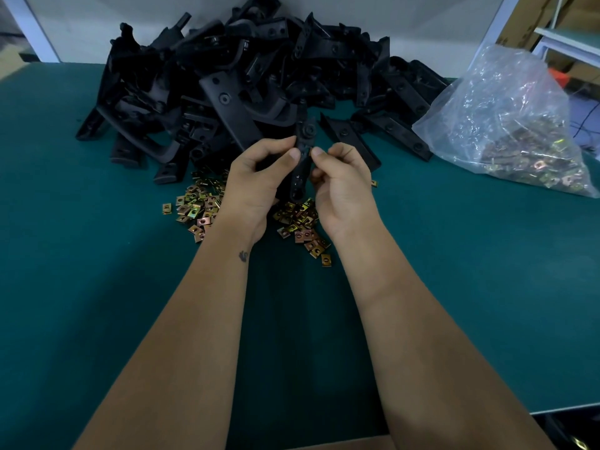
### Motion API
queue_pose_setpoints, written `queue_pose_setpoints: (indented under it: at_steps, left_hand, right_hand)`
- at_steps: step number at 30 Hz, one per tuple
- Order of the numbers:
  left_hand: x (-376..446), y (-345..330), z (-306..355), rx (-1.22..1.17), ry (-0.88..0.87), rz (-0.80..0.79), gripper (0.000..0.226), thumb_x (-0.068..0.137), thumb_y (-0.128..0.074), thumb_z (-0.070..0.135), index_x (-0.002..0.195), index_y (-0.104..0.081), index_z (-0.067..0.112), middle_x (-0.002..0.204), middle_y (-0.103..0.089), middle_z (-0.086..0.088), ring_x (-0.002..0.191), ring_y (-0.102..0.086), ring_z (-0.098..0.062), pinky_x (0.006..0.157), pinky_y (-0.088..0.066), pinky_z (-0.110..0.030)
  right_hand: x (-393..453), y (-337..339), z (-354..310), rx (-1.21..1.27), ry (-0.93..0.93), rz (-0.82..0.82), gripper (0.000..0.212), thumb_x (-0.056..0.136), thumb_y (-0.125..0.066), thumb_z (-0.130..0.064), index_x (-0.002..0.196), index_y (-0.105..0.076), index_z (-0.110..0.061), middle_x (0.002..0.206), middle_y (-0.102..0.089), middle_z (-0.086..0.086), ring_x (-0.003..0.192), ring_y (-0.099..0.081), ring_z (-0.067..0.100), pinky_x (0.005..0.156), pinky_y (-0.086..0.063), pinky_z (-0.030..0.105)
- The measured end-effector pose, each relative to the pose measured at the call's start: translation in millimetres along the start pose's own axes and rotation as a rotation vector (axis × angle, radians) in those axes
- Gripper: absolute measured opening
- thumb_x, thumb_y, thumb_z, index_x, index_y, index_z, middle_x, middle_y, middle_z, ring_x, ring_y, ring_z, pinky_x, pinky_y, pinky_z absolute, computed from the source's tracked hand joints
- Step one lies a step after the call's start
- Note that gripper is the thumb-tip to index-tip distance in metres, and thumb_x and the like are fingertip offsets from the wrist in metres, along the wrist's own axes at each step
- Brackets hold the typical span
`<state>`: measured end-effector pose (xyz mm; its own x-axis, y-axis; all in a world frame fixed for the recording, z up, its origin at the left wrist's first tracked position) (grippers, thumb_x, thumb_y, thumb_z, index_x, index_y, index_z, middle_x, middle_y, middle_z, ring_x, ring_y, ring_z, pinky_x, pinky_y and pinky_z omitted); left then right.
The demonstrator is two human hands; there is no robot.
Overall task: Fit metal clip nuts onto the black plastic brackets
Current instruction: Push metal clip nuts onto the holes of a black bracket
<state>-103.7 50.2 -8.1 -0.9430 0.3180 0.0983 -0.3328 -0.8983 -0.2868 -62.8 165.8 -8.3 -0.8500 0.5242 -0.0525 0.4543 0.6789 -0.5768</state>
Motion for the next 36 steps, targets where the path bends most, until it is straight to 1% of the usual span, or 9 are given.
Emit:
queue_pose_setpoints:
  at_steps: [6,10,12,14,17,21,25,32,36]
  left_hand:
    - [-0.6,-2.7,0.3,-0.004,-0.021,-0.044,0.018,0.094,-0.064,0.013,0.111,-0.067,0.013,0.122,-0.068,-0.014,0.118,-0.063,-0.029,0.105,-0.047,-0.051]
    - [1.1,-1.3,-2.0,0.005,0.005,-0.057,0.014,0.092,-0.066,0.017,0.105,-0.071,0.021,0.108,-0.074,-0.002,0.102,-0.07,-0.018,0.089,-0.057,-0.038]
    - [1.7,-1.2,-1.8,0.013,0.004,-0.07,0.013,0.092,-0.066,0.016,0.101,-0.072,0.023,0.102,-0.075,0.002,0.096,-0.071,-0.014,0.078,-0.058,-0.031]
    - [1.7,-1.5,-1.8,0.021,0.002,-0.076,0.012,0.091,-0.067,0.016,0.099,-0.072,0.025,0.1,-0.076,0.003,0.095,-0.071,-0.012,0.076,-0.056,-0.028]
    - [1.3,-2.0,-1.7,0.021,-0.002,-0.08,0.012,0.091,-0.068,0.017,0.097,-0.073,0.026,0.103,-0.075,0.002,0.099,-0.07,-0.015,0.08,-0.056,-0.032]
    - [-0.6,-2.9,-0.1,0.029,-0.007,-0.07,0.014,0.088,-0.07,0.021,0.091,-0.076,0.032,0.115,-0.072,-0.004,0.117,-0.063,-0.026,0.105,-0.045,-0.054]
    - [-0.7,-3.2,0.2,0.047,-0.012,-0.079,0.012,0.085,-0.072,0.027,0.089,-0.077,0.037,0.116,-0.072,-0.003,0.117,-0.063,-0.026,0.104,-0.044,-0.057]
    - [1.6,-2.1,-1.3,0.026,0.002,-0.067,0.016,0.089,-0.07,0.018,0.091,-0.077,0.033,0.106,-0.074,0.0,0.104,-0.069,-0.019,0.086,-0.054,-0.04]
    - [1.5,-3.2,0.6,-0.105,0.002,-0.051,0.014,0.091,-0.066,0.01,0.102,-0.073,0.017,0.106,-0.075,-0.006,0.099,-0.071,-0.019,0.078,-0.057,-0.032]
  right_hand:
    - [-2.5,-2.2,0.7,0.089,-0.024,-0.009,0.036,0.091,-0.054,0.012,0.071,-0.044,-0.017,0.07,-0.049,0.001,0.058,-0.042,0.009,0.064,-0.04,0.02]
    - [-2.6,-3.4,-4.6,-0.014,0.021,-0.058,0.035,0.09,-0.054,0.012,0.072,-0.042,-0.016,0.072,-0.046,0.002,0.061,-0.041,0.009,0.063,-0.039,0.019]
    - [-2.3,-3.7,-6.4,-0.071,0.037,-0.083,0.035,0.09,-0.054,0.012,0.072,-0.042,-0.016,0.072,-0.044,0.001,0.062,-0.041,0.008,0.062,-0.039,0.018]
    - [-2.1,-3.3,-7.2,-0.104,0.043,-0.098,0.035,0.09,-0.055,0.012,0.073,-0.042,-0.016,0.072,-0.044,0.0,0.062,-0.041,0.008,0.059,-0.04,0.016]
    - [-1.5,-2.9,-7.1,-0.109,0.043,-0.11,0.035,0.089,-0.055,0.011,0.073,-0.041,-0.016,0.071,-0.045,-0.001,0.062,-0.042,0.007,0.058,-0.04,0.015]
    - [-0.5,-3.0,-5.8,-0.1,0.043,-0.108,0.036,0.089,-0.056,0.011,0.073,-0.041,-0.017,0.073,-0.05,0.0,0.065,-0.045,0.006,0.059,-0.04,0.014]
    - [-1.0,-2.3,-6.1,-0.109,0.053,-0.096,0.036,0.089,-0.057,0.01,0.072,-0.041,-0.017,0.071,-0.05,-0.002,0.063,-0.043,0.006,0.06,-0.04,0.015]
    - [-1.2,0.1,-16.5,-0.224,0.101,-0.131,0.028,0.087,-0.062,0.009,0.075,-0.05,-0.014,0.072,-0.047,-0.001,0.065,-0.045,0.008,0.064,-0.042,0.019]
    - [-0.7,-2.0,-24.1,-0.322,0.139,-0.17,0.013,0.09,-0.063,-0.002,0.085,-0.06,-0.014,0.081,-0.063,0.002,0.073,-0.056,0.01,0.066,-0.045,0.023]
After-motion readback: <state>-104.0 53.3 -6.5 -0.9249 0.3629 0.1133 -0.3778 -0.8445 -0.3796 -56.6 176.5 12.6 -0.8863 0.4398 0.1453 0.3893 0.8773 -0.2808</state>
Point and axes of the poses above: each hand's wrist, its own x-axis towards the middle knuckle, its own y-axis out of the back of the hand, z = x × y, the point moved 6 cm from there along x, towards the middle knuckle
